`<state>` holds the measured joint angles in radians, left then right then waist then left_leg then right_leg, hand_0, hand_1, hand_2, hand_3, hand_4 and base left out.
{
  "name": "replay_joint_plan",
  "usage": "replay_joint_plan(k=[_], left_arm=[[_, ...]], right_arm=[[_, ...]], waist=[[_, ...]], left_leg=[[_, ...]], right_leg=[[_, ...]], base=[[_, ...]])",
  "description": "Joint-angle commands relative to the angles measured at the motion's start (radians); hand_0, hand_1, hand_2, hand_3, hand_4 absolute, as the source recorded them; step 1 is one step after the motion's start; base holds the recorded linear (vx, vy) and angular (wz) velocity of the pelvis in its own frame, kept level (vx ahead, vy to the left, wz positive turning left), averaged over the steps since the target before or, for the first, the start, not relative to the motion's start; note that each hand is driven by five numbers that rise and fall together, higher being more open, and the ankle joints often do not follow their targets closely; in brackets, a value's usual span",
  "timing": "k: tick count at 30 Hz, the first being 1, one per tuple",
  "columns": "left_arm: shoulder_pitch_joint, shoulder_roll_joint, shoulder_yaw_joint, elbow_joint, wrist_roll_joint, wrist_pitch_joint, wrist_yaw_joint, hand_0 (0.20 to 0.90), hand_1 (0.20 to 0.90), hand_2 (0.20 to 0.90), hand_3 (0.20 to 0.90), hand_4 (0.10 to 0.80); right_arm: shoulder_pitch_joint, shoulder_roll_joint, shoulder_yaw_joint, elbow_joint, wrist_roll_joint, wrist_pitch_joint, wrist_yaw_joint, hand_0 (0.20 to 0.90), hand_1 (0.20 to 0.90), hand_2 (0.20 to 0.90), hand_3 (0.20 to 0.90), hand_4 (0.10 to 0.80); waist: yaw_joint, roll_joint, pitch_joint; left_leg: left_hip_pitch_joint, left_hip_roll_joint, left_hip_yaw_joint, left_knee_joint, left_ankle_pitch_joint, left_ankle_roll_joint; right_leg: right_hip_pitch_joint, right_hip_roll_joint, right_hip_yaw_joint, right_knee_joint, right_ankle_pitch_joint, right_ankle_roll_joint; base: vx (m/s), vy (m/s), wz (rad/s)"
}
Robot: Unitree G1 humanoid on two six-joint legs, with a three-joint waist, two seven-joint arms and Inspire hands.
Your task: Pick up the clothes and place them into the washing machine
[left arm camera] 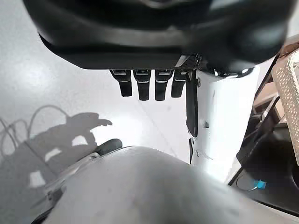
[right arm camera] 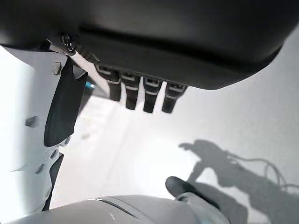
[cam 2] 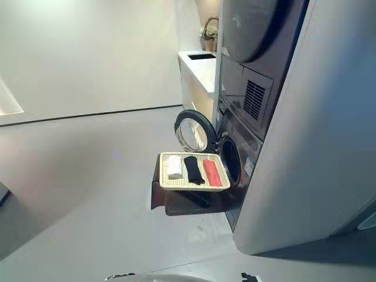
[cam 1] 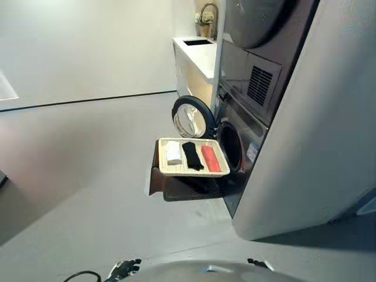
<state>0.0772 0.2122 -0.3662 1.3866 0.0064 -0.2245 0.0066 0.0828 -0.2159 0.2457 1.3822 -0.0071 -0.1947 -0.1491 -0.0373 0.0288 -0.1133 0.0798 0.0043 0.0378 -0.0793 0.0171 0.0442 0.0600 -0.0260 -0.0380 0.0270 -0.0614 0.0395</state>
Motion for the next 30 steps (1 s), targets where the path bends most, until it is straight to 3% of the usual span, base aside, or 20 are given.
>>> replay_joint_plan(k=[1, 30], left_arm=[[-0.084, -0.049, 0.032, 0.043, 0.025, -0.019, 0.015, 0.900, 0.900, 0.900, 0.900, 0.800], [-0.094, -0.068, 0.031, 0.053, -0.003, -0.002, 0.008, 0.900, 0.900, 0.900, 0.900, 0.800]], right_arm=[[-0.060, -0.001, 0.023, 0.064, -0.010, -0.009, 0.003, 0.900, 0.900, 0.900, 0.900, 0.800], [-0.059, 0.004, -0.011, 0.095, 0.041, 0.008, 0.020, 0.900, 0.900, 0.900, 0.900, 0.800]], waist=[[0.019, -0.048, -0.005], [0.018, -0.048, 0.001]], left_leg=[[-0.018, -0.006, -0.015, -0.008, -0.049, -0.080], [-0.022, -0.009, -0.016, -0.008, -0.053, -0.077]], right_leg=[[0.007, -0.045, 0.009, -0.114, 0.083, 0.062], [0.003, -0.050, 0.006, -0.114, 0.083, 0.065]], base=[[0.000, 0.000, 0.00], [0.000, 0.000, 0.00]])
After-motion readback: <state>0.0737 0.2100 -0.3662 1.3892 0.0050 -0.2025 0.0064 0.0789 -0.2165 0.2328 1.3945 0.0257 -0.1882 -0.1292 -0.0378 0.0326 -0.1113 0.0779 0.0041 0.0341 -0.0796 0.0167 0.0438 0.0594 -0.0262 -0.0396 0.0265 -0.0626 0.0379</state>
